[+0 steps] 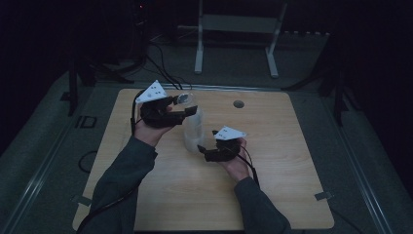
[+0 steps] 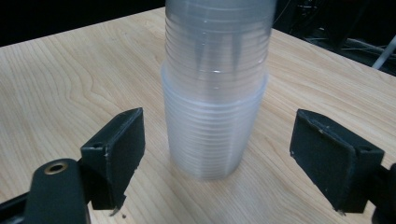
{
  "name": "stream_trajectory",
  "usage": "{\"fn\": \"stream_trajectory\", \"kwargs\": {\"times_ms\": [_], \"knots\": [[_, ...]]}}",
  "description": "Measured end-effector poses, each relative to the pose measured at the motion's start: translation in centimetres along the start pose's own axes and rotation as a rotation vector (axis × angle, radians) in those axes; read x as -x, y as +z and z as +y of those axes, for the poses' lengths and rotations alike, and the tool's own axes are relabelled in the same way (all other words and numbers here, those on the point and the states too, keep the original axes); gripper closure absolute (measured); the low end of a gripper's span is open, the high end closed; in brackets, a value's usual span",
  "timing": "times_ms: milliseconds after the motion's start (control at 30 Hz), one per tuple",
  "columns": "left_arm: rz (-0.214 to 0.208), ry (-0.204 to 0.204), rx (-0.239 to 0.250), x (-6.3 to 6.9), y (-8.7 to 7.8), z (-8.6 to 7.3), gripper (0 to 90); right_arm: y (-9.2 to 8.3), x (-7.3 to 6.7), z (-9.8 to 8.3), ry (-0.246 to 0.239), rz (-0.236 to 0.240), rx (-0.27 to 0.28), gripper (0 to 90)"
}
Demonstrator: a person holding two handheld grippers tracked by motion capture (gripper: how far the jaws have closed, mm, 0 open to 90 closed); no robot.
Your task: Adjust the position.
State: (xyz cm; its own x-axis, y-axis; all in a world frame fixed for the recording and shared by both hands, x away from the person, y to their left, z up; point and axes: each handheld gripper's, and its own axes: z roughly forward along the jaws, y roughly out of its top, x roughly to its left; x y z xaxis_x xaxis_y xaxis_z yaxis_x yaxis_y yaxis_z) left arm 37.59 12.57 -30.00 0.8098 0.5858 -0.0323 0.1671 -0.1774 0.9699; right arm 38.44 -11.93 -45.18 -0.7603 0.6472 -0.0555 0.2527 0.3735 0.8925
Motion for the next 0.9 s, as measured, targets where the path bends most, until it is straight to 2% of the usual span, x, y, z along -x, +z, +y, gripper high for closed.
{"fn": "stream_trajectory", "kwargs": {"times_ms": [533, 733, 900], "knots": [[-0.018, -0.002, -0.014, 0.5, -0.5, -1.0, 43.1, -2.1, 0.0, -0.6, -0.026, 0.008, -0.029, 17.9], [-0.021, -0.005, -0.016, 0.5, -0.8, -1.5, 43.1, -3.0, -0.1, -0.4, -0.043, 0.026, -0.033, 18.7], [-0.026, -0.011, -0.015, 0.4, -1.3, -2.0, 43.1, -3.7, 0.0, -0.1, -0.030, 0.056, -0.029, 21.2]]}}
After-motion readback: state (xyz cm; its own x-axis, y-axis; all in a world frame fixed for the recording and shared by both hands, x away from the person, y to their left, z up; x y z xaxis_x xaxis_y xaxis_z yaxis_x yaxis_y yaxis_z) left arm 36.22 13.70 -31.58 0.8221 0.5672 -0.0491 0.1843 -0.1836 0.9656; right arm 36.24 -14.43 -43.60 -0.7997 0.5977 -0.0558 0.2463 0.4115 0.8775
